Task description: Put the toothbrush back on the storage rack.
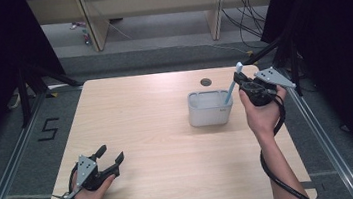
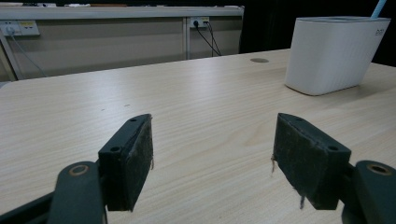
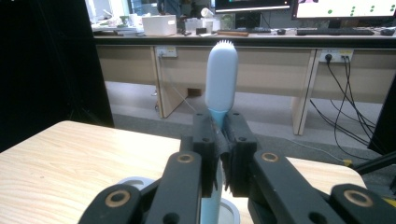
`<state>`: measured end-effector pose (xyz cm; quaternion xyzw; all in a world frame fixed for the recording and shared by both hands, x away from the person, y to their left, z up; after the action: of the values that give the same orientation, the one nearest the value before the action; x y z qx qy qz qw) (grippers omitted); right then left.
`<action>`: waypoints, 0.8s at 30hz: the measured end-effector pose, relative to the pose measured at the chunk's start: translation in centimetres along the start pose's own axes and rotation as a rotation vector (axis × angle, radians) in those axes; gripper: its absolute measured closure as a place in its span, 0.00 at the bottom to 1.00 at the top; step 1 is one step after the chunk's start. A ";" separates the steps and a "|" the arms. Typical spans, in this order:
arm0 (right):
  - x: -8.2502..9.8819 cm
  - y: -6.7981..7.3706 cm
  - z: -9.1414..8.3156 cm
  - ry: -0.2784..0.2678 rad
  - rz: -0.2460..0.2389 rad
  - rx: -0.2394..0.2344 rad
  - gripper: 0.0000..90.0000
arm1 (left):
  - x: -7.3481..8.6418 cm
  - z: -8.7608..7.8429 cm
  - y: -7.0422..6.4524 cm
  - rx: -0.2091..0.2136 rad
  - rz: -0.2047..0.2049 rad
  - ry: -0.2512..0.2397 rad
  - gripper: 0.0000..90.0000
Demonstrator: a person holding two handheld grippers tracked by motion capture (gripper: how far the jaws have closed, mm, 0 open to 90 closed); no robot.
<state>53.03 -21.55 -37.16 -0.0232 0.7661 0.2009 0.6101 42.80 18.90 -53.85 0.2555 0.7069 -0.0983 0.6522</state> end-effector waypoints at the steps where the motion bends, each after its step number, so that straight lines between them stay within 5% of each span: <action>1: 0.0 -0.1 0.0 -0.001 -0.008 0.007 0.95 | 0.0 0.0 0.0 0.000 -0.001 -0.001 0.31; 24: 1.9 -0.5 0.9 0.031 0.003 0.025 0.95 | 0.0 0.0 0.0 0.000 -0.002 -0.003 0.31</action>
<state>53.50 -21.26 -39.26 -0.0175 0.7778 0.1921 0.5982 42.79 18.91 -53.83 0.2544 0.7061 -0.0993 0.6534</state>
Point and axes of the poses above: each handheld gripper's, and its own axes: z roughly forward along the jaws, x roughly out of its underside, y roughly to its left, the point moved 10 cm from there along z, roughly forward along the jaws, and after that the axes turned 13 degrees about z, right-handed, at the moved point
